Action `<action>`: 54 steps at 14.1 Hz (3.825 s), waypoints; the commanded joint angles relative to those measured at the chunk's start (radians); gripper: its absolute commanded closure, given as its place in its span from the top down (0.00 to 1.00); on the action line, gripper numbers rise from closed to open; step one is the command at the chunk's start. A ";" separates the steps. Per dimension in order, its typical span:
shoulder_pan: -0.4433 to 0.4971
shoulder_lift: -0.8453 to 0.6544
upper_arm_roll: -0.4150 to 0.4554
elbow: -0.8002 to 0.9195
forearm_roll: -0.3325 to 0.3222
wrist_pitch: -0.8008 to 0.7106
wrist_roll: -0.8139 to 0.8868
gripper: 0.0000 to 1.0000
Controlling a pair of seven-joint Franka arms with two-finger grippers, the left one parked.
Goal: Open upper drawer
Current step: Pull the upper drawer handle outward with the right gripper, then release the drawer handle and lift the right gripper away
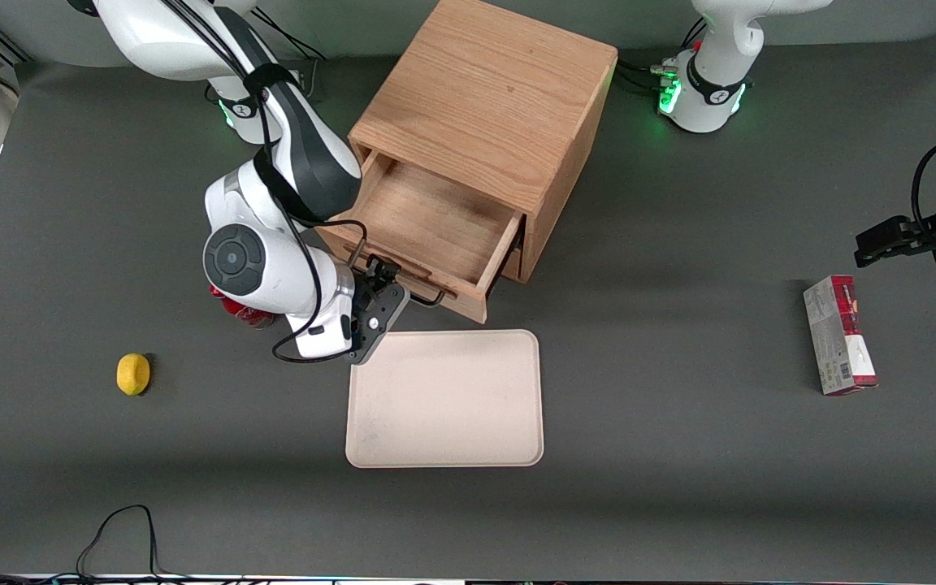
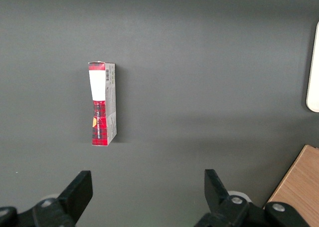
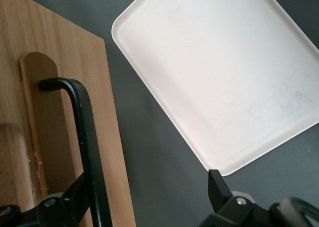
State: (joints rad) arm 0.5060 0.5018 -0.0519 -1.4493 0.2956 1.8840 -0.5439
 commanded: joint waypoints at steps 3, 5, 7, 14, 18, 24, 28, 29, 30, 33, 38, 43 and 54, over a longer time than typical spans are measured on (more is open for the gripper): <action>-0.024 0.043 0.001 0.066 0.042 -0.005 -0.048 1.00; -0.040 0.049 0.001 0.070 0.043 -0.003 -0.048 1.00; -0.049 0.057 0.001 0.079 0.045 -0.003 -0.053 1.00; -0.081 0.067 0.004 0.089 0.079 0.024 -0.062 1.00; -0.092 0.089 0.001 0.124 0.114 0.026 -0.062 1.00; -0.113 0.142 0.003 0.205 0.128 0.026 -0.056 1.00; -0.122 0.158 0.001 0.221 0.128 0.027 -0.060 1.00; -0.133 0.158 0.001 0.221 0.128 0.035 -0.060 1.00; -0.135 0.159 0.003 0.221 0.128 0.040 -0.060 1.00; -0.145 0.164 0.003 0.221 0.128 0.044 -0.062 1.00; -0.149 0.170 0.003 0.222 0.128 0.063 -0.062 1.00; -0.149 0.169 0.003 0.236 0.128 0.061 -0.054 1.00; -0.193 0.126 -0.003 0.345 0.125 -0.150 -0.033 1.00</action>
State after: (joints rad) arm 0.3558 0.6406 -0.0585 -1.1411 0.3928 1.8106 -0.5767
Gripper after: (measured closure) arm 0.000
